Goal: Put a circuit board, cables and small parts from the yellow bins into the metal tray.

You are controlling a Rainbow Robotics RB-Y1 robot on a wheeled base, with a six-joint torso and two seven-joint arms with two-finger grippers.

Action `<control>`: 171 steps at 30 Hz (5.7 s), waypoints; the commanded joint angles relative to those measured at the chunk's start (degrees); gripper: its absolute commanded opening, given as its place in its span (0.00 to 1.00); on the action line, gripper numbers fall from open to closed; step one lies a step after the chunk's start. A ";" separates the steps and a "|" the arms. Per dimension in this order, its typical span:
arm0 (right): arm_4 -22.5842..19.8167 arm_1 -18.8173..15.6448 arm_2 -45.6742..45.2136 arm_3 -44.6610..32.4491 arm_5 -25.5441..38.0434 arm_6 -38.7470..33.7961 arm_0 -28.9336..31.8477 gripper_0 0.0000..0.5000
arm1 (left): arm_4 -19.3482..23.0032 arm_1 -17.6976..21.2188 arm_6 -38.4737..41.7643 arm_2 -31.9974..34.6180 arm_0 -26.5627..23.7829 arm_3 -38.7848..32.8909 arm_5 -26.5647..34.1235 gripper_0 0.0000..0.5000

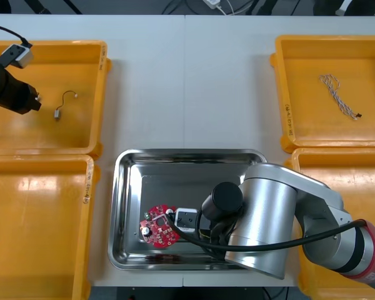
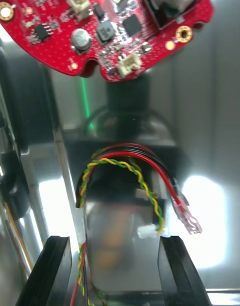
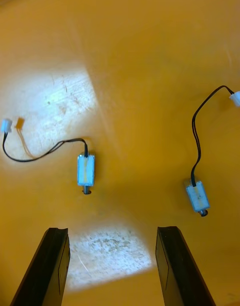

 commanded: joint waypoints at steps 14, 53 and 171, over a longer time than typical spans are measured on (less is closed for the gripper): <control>-13.19 -0.79 -21.91 -6.90 9.56 1.47 -5.95 1.00 | 2.09 2.84 -8.43 1.29 -2.75 5.86 -9.91 1.00; -15.38 -12.83 -54.60 33.97 9.56 12.45 -23.71 1.00 | 5.52 1.34 -8.17 -3.63 0.59 8.50 -21.51 1.00; -8.18 -6.85 -54.78 79.14 -26.52 13.68 -27.05 0.00 | -5.56 -1.38 34.81 9.12 7.71 -38.88 22.61 0.00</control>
